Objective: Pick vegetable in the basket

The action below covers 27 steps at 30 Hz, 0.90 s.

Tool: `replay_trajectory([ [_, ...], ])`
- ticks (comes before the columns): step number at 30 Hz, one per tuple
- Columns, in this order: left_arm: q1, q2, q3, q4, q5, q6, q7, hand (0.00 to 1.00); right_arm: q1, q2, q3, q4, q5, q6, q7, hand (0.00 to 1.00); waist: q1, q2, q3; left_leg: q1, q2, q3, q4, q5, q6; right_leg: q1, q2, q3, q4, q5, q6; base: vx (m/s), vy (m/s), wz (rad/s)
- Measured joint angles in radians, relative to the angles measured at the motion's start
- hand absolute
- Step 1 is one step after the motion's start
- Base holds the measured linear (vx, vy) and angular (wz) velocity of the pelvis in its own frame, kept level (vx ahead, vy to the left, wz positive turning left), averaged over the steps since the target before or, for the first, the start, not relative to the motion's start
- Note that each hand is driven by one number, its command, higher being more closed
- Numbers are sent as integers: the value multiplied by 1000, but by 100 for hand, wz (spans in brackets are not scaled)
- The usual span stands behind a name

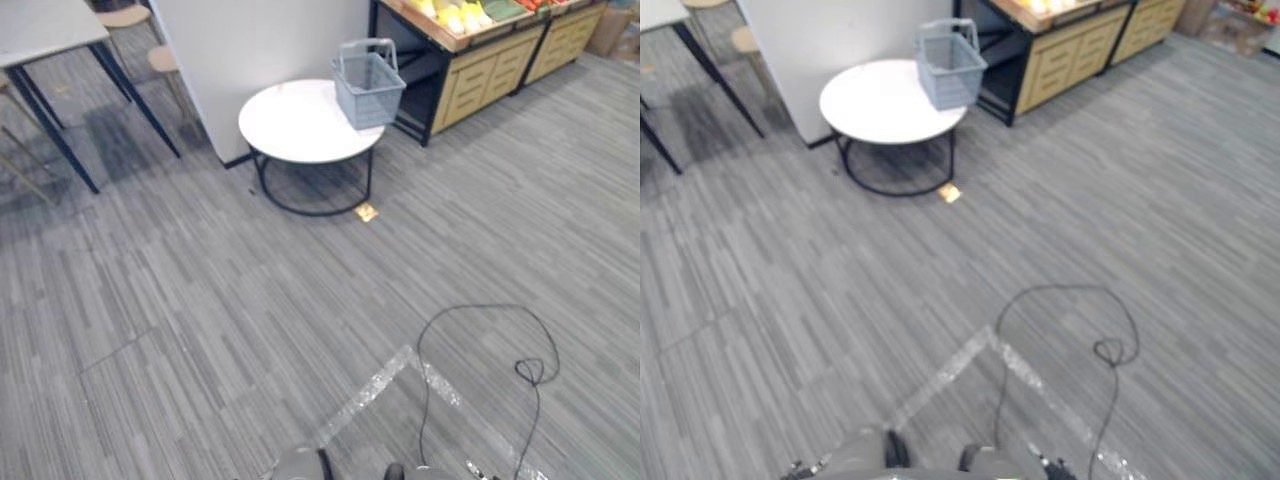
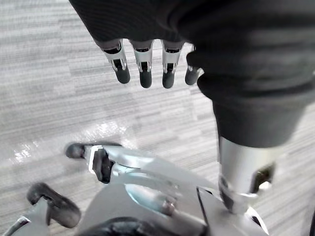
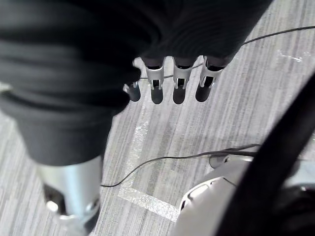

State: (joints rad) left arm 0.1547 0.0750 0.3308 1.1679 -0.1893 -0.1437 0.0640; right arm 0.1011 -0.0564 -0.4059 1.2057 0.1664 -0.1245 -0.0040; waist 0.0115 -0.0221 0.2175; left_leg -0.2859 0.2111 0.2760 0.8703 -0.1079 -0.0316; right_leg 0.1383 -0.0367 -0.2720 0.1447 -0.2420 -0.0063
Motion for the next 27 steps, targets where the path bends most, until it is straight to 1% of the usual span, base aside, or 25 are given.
replay_trajectory([
  [1,0,-3,5,-2,-3,0,-1,0,1,1,13,-8,0,0,-2,0,2,1,-2,-18,-4,-13,22,-20,-2,10,-4,2,0,-7,-1,224,66,0],
  [2,-2,-5,2,-8,-4,0,0,0,-14,-5,19,-19,0,0,-2,0,5,-4,-5,-53,-22,-38,-7,-59,-15,22,-12,11,-3,-12,3,243,95,-14],
  [4,-2,-5,-10,-8,-5,0,-1,0,-49,-4,19,-18,0,-9,-3,0,18,-4,-3,-96,-53,-50,-179,-72,-15,18,-40,34,-11,-16,7,241,138,-33],
  [5,-4,-7,-12,-9,-5,-1,-1,0,-71,-4,24,-22,0,-15,-3,0,23,-4,-4,-107,-70,-50,-348,-38,-15,23,-62,46,-23,-23,20,287,204,-41],
  [6,2,-18,-10,-14,-5,-1,0,0,-86,-2,46,-42,-1,-19,-6,0,24,0,-3,-115,-74,-52,-510,19,-19,34,-79,58,-28,-38,44,315,229,-37],
  [7,6,-22,-10,-18,-5,-2,1,0,-83,-1,63,-59,-1,-20,-7,0,24,5,-3,-116,-72,-54,-586,47,-24,47,-84,62,-34,-45,56,383,293,-31],
  [8,13,-31,-8,-18,-5,-2,2,0,-75,1,84,-77,-1,-25,-9,0,29,18,-9,-118,-56,-59,-703,80,-33,68,-92,74,-43,-65,85,547,465,-42],
  [9,19,-35,0,-17,-5,-5,2,0,-76,6,95,-84,-1,-29,-11,0,38,22,-14,-124,-38,-55,-706,148,-37,95,-104,94,-48,-93,111,574,479,-42],
  [10,22,-27,2,-16,-4,-5,1,0,-77,15,94,-84,-1,-30,-11,0,42,7,-18,-131,-46,-42,-674,191,-29,106,-122,102,-56,-100,98,607,447,-56],
  [11,26,-16,12,-24,-4,-14,4,0,-83,45,88,-77,-1,-30,-10,0,55,-21,-42,-153,-62,-14,-610,193,-23,102,-157,132,-50,-88,68,536,304,-37],
  [12,19,-5,13,-26,-3,-22,6,0,-94,74,84,-76,-2,-33,-5,0,53,-41,-58,-176,-80,-9,-562,140,13,68,-177,164,-15,-29,54,433,230,-26],
  [13,14,0,12,-25,-3,-21,6,0,-98,83,77,-69,-2,-33,-3,0,50,-49,-63,-177,-90,-8,-551,120,23,53,-189,179,16,-2,63,577,335,3],
  [14,9,12,12,-17,-1,-20,6,0,-100,91,61,-44,-3,-31,2,0,50,-70,-77,-154,-115,8,-545,96,48,24,-212,223,93,52,84,607,326,4],
  [15,4,19,9,-14,-1,-18,7,0,-101,87,47,-26,-3,-31,2,0,50,-78,-83,-106,-132,20,-552,63,64,-10,-228,255,204,138,94,730,389,-2],
  [16,6,19,8,-14,-1,-16,8,0,-101,82,46,-20,-4,-31,3,0,47,-78,-82,-77,-139,21,-555,41,67,-32,-233,262,274,198,122,586,296,-10],
  [17,10,26,-9,-13,0,-9,8,0,-96,75,44,-12,-5,-31,4,0,44,-77,-82,0,-152,28,-583,4,72,-89,-250,269,435,346,151,437,228,-9],
  [18,10,34,-28,-13,3,-5,7,0,-91,73,44,-11,-7,-30,6,0,41,-74,-79,41,-156,37,-599,-12,73,-121,-257,268,529,411,175,517,250,-12],
  [19,8,47,-61,-14,9,-2,7,0,-85,69,47,-11,-10,-30,9,0,35,-74,-79,120,-171,41,-627,-33,75,-207,-270,241,750,412,182,520,211,-1],
  [20,5,54,-82,-15,10,0,7,0,-82,65,59,-15,-10,-32,11,0,16,-72,-79,197,-184,40,-662,-41,80,-275,-268,205,895,366,154,510,192,-1],
  [21,-1,57,-91,-15,10,0,7,0,-81,61,63,-19,-11,-33,11,0,10,-72,-78,238,-190,40,-685,-41,80,-309,-261,187,942,330,152,494,160,2],
  [22,-16,60,-100,-14,13,-1,7,0,-84,56,59,-26,-11,-34,13,0,9,-65,-74,310,-197,42,-738,-41,80,-366,-244,137,974,251,138,452,110,0],
  [23,-23,58,-100,-16,13,-1,7,0,-85,50,55,-33,-10,-36,13,0,1,-60,-71,369,-203,44,-773,-41,80,-403,-238,70,936,169,108,521,80,10],
  [24,-37,52,-96,-15,12,0,9,0,-88,48,39,-35,-9,-42,13,0,-7,-52,-66,420,-204,42,-799,-41,80,-424,-239,-8,854,125,61,408,22,17],
  [26,-45,41,-86,-17,8,-1,8,0,-89,48,27,-52,-9,-48,14,0,-14,-43,-62,464,-202,42,-827,-43,77,-435,-239,-88,706,113,41,401,-61,29],
  [27,-50,24,-71,-26,7,-6,8,0,-88,44,18,-54,-9,-52,15,0,-17,-29,-60,502,-192,38,-846,-73,60,-454,-235,-130,540,116,37,356,-91,32],
])
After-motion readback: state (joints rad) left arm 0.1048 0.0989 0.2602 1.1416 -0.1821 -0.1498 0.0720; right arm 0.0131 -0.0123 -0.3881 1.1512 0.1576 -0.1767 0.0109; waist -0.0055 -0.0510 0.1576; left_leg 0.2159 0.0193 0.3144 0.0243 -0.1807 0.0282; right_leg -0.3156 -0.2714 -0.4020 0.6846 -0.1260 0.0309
